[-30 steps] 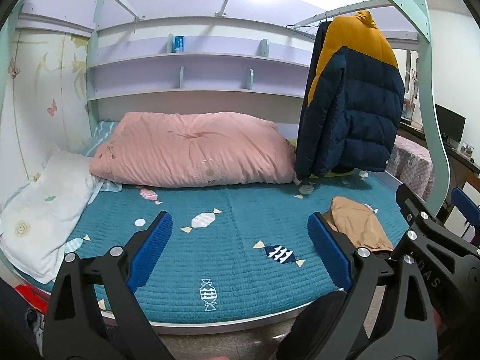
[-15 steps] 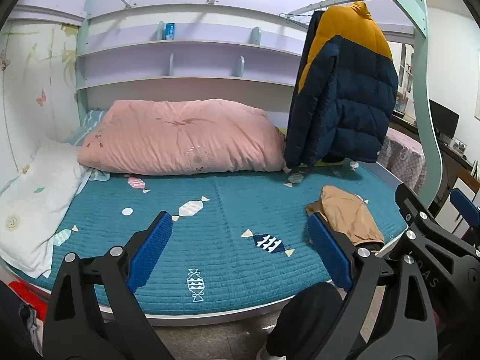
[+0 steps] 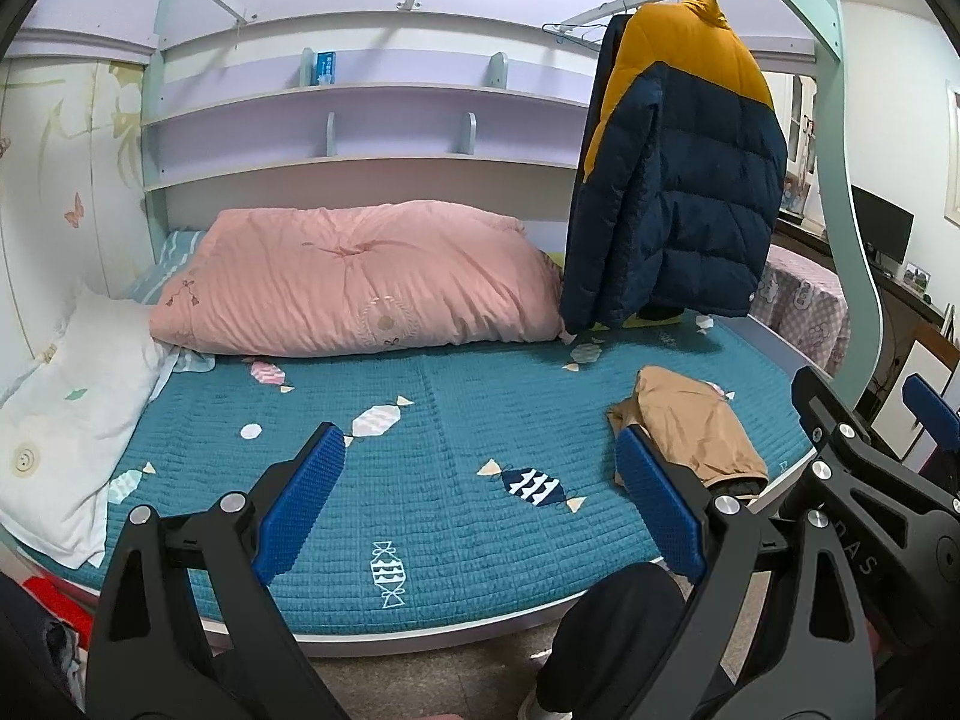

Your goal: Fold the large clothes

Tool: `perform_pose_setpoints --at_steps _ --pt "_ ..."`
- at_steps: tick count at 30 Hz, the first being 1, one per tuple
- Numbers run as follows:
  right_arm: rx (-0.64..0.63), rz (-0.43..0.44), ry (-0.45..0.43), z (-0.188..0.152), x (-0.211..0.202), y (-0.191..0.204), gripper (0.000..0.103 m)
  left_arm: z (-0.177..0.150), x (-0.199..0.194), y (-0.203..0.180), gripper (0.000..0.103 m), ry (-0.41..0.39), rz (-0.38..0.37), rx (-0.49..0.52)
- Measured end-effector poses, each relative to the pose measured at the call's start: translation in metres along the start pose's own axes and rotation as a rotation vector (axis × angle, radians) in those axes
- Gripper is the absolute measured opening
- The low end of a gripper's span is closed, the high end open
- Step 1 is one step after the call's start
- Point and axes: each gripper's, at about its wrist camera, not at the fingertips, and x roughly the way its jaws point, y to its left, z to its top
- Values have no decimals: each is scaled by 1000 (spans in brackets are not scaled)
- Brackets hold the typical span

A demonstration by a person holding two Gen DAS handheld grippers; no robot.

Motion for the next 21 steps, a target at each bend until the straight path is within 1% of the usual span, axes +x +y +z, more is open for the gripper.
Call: perform_pose_setpoints --at_steps 21 --pt "-1 9 9 -2 1 4 95 0 3 7 92 0 16 1"
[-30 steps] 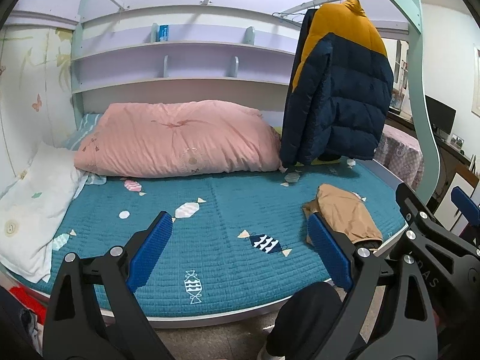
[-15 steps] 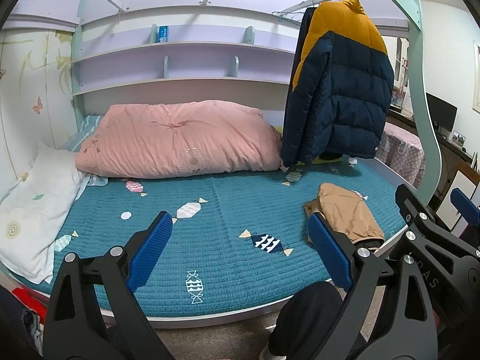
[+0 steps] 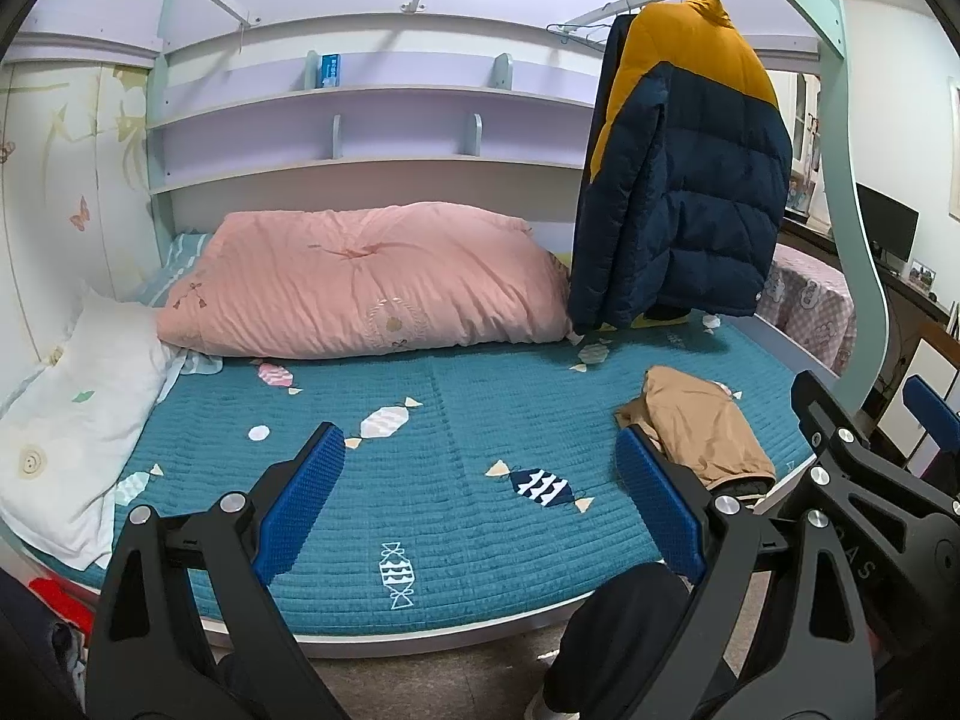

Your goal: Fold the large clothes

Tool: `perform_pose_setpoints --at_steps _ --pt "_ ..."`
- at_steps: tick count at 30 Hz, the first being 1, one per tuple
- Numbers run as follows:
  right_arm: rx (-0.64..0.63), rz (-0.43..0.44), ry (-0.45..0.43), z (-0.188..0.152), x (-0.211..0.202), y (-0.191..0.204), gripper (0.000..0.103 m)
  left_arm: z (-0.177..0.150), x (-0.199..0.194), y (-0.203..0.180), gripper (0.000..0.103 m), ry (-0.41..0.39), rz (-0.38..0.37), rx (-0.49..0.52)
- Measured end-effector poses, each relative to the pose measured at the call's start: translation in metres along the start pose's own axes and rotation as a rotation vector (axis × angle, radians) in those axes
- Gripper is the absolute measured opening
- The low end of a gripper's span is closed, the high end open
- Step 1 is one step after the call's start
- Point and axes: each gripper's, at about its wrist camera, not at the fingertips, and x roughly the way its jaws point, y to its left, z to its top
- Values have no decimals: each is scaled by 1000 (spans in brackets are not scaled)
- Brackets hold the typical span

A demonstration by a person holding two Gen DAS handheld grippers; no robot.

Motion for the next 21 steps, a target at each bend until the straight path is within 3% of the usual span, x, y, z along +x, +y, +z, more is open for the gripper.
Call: perform_pose_setpoints --at_steps 21 --pt "-4 0 -2 0 1 1 95 -1 -1 6 92 4 11 -2"
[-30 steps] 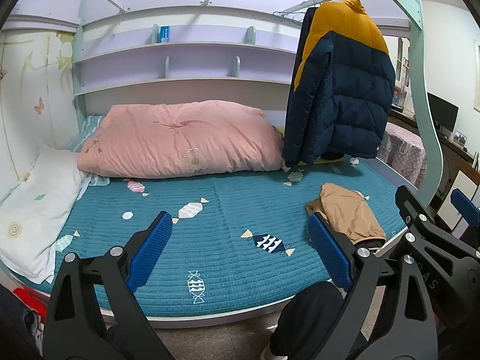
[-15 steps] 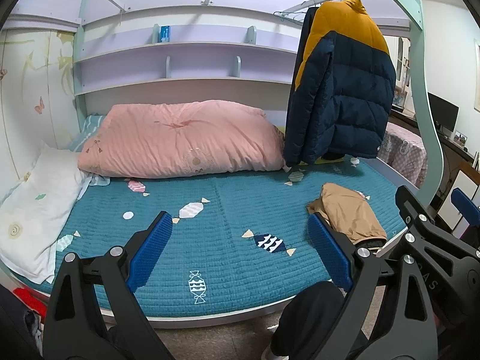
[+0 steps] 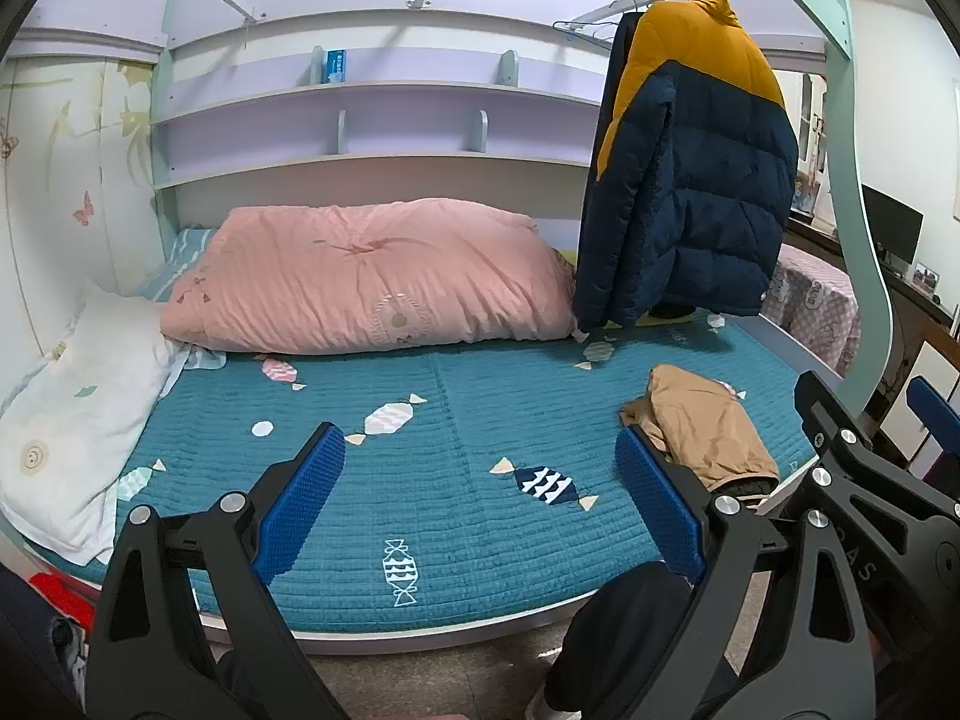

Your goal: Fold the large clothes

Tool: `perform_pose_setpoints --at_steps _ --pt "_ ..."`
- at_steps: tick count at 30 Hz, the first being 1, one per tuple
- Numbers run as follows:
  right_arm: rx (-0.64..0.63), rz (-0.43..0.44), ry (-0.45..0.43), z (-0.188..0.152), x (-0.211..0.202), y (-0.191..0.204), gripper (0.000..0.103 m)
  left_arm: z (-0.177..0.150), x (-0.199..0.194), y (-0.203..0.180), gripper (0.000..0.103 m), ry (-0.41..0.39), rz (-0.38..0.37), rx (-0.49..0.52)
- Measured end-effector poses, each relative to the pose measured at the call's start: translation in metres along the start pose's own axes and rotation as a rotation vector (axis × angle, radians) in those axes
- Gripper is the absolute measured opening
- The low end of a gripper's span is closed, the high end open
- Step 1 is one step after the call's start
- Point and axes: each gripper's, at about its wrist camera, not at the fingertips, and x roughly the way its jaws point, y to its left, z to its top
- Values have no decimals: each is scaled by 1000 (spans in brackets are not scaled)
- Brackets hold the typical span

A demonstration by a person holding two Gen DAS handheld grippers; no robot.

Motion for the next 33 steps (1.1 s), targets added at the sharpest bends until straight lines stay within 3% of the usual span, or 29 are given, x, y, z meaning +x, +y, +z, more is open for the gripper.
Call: perform_pose_setpoints --at_steps 33 --pt "-4 17 0 0 8 -3 95 -1 -2 2 92 8 -5 -1"
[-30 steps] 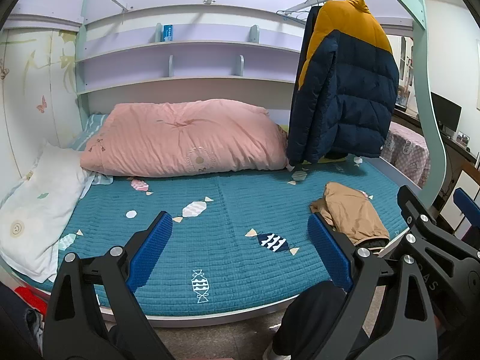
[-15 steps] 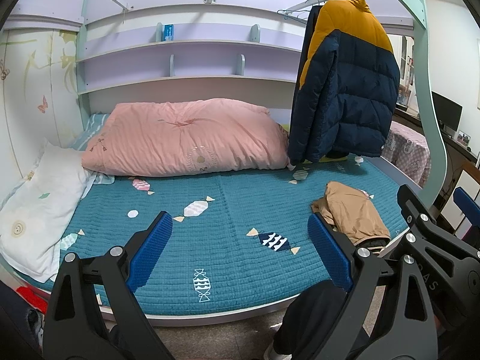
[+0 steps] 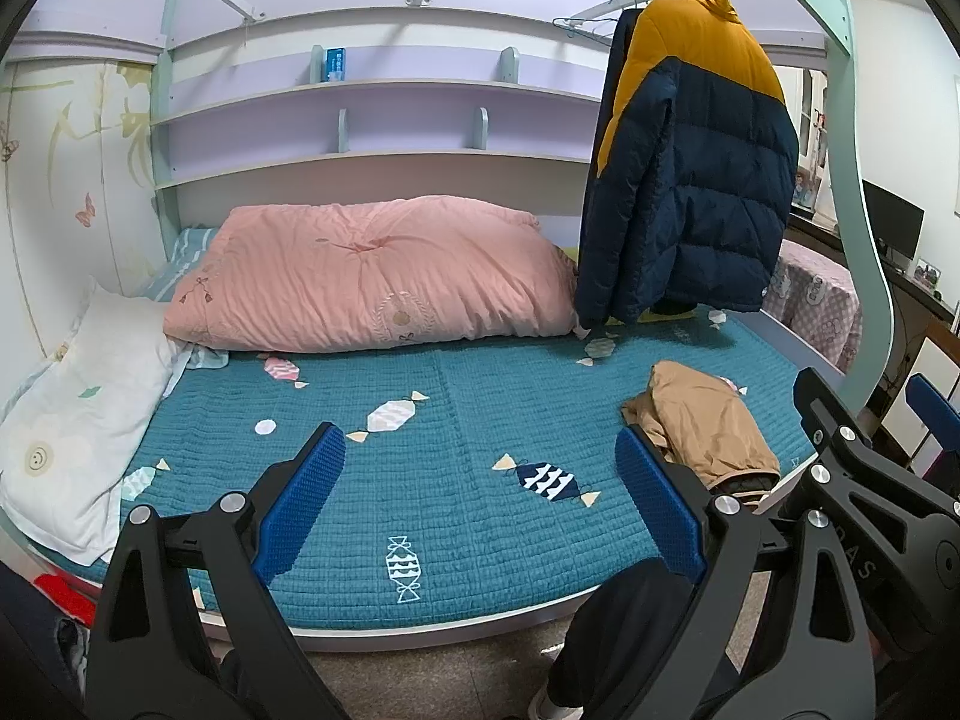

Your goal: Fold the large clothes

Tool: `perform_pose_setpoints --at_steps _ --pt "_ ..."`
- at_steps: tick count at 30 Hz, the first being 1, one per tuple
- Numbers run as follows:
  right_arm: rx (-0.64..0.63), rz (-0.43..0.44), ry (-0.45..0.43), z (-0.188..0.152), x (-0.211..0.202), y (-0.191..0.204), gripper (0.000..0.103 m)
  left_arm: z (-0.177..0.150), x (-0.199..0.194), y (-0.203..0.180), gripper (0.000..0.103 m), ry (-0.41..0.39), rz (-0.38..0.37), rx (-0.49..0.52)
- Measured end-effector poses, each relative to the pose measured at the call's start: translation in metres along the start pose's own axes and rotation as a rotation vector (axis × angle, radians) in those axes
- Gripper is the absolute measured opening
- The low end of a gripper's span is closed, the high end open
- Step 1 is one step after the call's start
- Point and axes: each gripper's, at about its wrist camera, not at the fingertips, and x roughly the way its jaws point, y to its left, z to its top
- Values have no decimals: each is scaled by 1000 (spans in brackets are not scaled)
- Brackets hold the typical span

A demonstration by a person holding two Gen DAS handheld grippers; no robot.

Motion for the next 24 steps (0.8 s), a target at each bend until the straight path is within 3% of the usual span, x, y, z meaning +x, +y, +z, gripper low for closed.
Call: perform_pose_setpoints --at_steps 24 --pt "3 -10 5 -4 -2 -4 95 -1 3 4 92 53 -2 29"
